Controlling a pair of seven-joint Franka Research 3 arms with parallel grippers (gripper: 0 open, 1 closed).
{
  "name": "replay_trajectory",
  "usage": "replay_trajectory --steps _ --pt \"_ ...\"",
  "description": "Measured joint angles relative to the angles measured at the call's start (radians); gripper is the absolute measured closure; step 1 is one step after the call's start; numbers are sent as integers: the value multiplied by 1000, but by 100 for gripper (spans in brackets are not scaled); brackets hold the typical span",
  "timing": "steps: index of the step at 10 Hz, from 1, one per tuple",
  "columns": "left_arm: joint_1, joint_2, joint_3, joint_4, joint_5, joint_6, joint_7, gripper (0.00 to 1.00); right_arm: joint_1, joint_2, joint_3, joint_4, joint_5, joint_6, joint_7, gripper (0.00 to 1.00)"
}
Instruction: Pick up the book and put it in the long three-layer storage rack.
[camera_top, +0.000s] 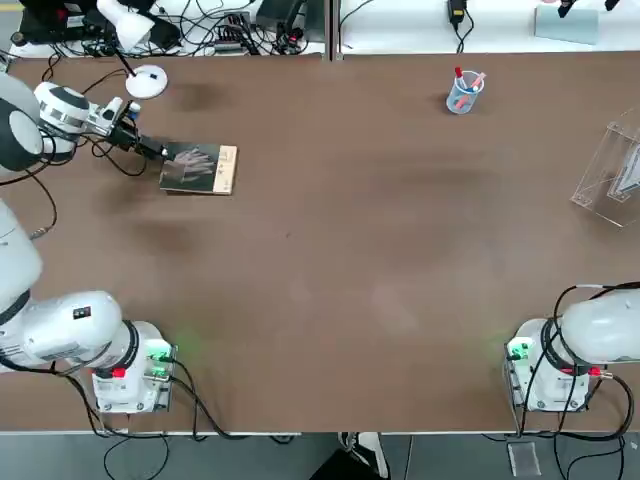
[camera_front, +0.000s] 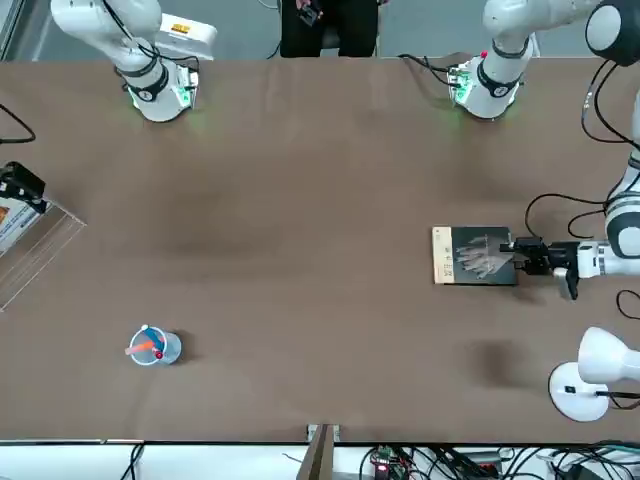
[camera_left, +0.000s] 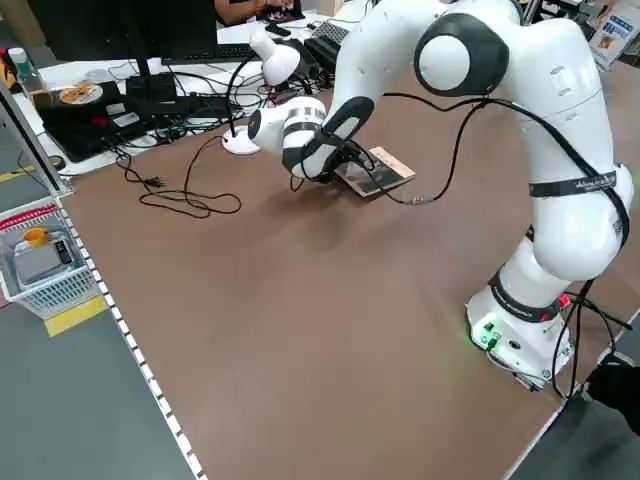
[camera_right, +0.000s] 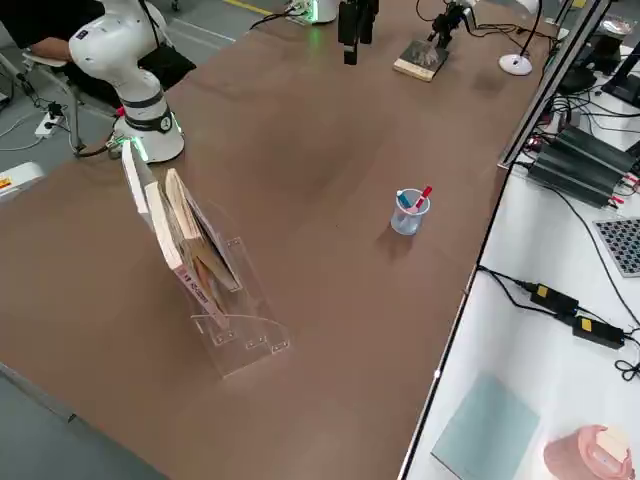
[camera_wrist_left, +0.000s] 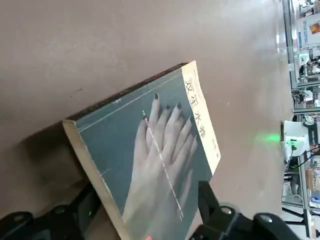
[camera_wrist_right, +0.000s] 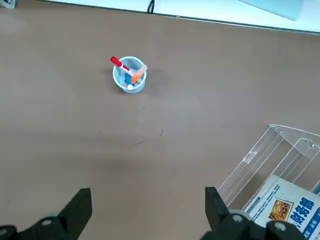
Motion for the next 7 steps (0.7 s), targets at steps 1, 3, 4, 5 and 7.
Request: replay_trajectory --steps 1,3,4,5,7 --pt "3 7 0 7 0 -8 3 16 0 0 0 0 0 0 0 0" --pt "6 17 0 14 0 -12 5 16 0 0 0 0 0 0 0 0" --pt "7 20 0 17 0 -13 6 16 0 0 0 0 0 0 0 0" --pt "7 21 0 18 0 -13 7 16 0 0 0 0 0 0 0 0" --pt "7 25 0 20 0 -17 9 18 0 0 0 0 0 0 0 0"
